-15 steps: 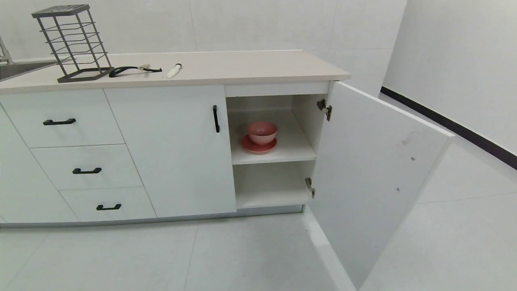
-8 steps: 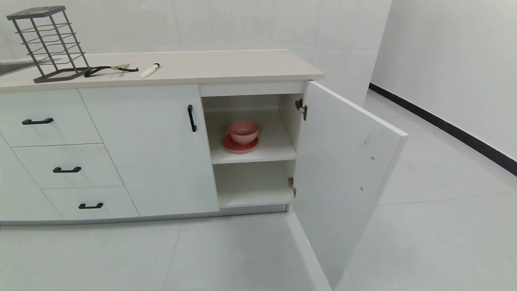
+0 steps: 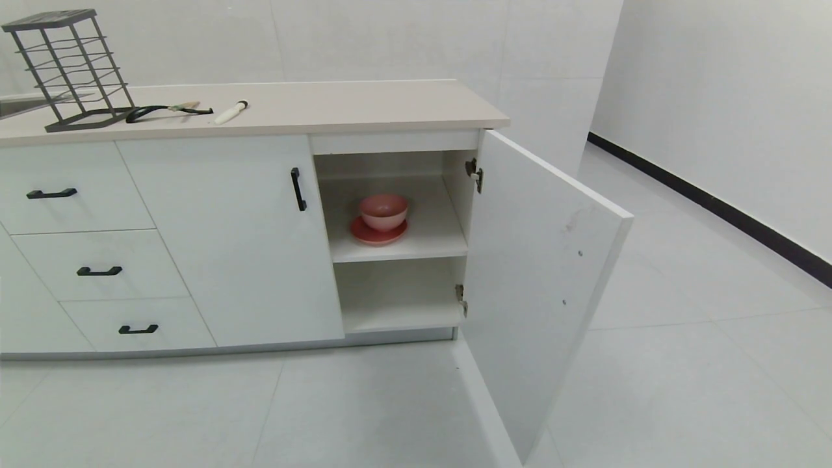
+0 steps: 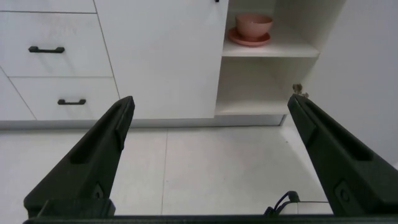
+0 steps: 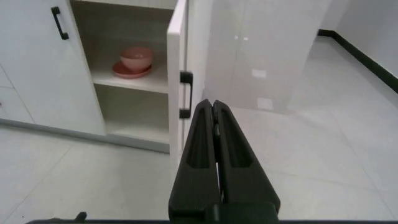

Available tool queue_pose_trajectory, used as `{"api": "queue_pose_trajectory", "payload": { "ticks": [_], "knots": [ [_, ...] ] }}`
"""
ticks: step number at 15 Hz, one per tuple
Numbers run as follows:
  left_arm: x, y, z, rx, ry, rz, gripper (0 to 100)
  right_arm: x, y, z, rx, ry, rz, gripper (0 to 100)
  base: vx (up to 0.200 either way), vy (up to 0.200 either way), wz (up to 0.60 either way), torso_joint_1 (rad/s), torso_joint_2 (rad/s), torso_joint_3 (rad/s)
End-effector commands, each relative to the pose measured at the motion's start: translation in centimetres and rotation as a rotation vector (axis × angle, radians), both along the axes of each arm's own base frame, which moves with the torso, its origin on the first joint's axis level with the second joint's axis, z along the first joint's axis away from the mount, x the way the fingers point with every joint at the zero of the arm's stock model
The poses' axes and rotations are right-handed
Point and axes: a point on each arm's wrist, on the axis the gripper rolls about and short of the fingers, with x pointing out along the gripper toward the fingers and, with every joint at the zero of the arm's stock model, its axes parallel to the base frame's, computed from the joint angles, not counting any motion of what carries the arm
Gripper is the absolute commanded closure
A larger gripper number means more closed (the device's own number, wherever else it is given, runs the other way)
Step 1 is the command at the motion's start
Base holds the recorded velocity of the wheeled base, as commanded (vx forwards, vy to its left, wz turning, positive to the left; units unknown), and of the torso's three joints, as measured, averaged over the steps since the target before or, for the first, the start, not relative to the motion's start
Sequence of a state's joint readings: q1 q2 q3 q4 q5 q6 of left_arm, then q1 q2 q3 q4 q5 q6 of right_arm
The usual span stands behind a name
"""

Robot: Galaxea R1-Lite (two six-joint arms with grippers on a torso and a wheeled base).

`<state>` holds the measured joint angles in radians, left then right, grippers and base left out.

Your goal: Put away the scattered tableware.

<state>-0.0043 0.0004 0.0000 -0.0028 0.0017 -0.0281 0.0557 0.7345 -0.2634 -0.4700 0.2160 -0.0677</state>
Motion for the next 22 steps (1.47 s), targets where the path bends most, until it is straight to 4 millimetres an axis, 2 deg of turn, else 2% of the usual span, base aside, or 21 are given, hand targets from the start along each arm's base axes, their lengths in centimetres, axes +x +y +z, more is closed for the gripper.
{"api": "queue_pose_trajectory", "payload": {
  "ticks": [1, 2, 3, 5, 9, 12, 13, 14, 15, 16, 22],
  "knots": [
    [0.0, 0.0, 0.0, -0.001, -0.001, 0.001, 0, 9.7, 1.2, -0.8, -0.016, 0.112, 0.079, 100, 0.000, 0.000, 0.00, 0.000, 0.00, 0.000],
    [0.0, 0.0, 0.0, -0.001, -0.002, 0.003, 0, 11.0, 1.4, -2.6, -0.012, 0.136, 0.124, 100, 0.000, 0.000, 0.00, 0.000, 0.00, 0.000],
    [0.0, 0.0, 0.0, -0.001, -0.002, 0.003, 0, 11.5, 1.5, -4.0, -0.013, 0.141, 0.140, 100, 0.000, 0.000, 0.00, 0.000, 0.00, 0.000],
    [0.0, 0.0, 0.0, 0.002, -0.002, 0.001, 0, 11.9, 1.6, -5.2, -0.013, 0.149, 0.141, 100, 0.000, 0.000, 0.00, 0.000, 0.00, 0.000],
    [0.0, 0.0, 0.0, 0.000, -0.001, 0.001, 0, 13.4, 1.7, -5.4, -0.014, 0.124, 0.143, 100, 0.000, 0.000, 0.00, 0.000, 0.00, 0.000],
    [0.0, 0.0, 0.0, 0.000, -0.001, 0.001, 0, 15.0, 1.9, -5.1, -0.013, 0.102, 0.144, 100, 0.000, 0.000, 0.00, 0.000, 0.00, 0.000],
    [0.0, 0.0, 0.0, 0.002, -0.001, 0.001, 0, 16.1, 2.0, -5.1, -0.013, 0.087, 0.146, 100, 0.000, 0.000, 0.00, 0.000, 0.00, 0.000],
    [0.0, 0.0, 0.0, 0.002, -0.001, 0.001, 0, 16.1, 2.0, -5.1, -0.013, 0.087, 0.146, 100, 0.000, 0.000, 0.00, 0.000, 0.00, 0.000],
    [0.0, 0.0, 0.0, 0.002, -0.001, -0.001, 0, 18.1, 2.3, -5.7, -0.013, 0.068, 0.178, 100, 0.000, 0.000, 0.00, 0.000, 0.00, 0.000],
    [0.0, 0.0, 0.0, 0.002, -0.001, 0.001, 0, 19.0, 2.5, -6.1, -0.013, 0.060, 0.193, 100, 0.000, 0.000, 0.00, 0.000, 0.00, 0.000],
    [0.0, 0.0, 0.0, -0.001, -0.001, 0.003, 0, 22.9, 3.1, -8.2, -0.010, 0.011, 0.319, 100, 0.000, 0.000, 0.00, 0.000, 0.00, 0.000]
  ]
}}
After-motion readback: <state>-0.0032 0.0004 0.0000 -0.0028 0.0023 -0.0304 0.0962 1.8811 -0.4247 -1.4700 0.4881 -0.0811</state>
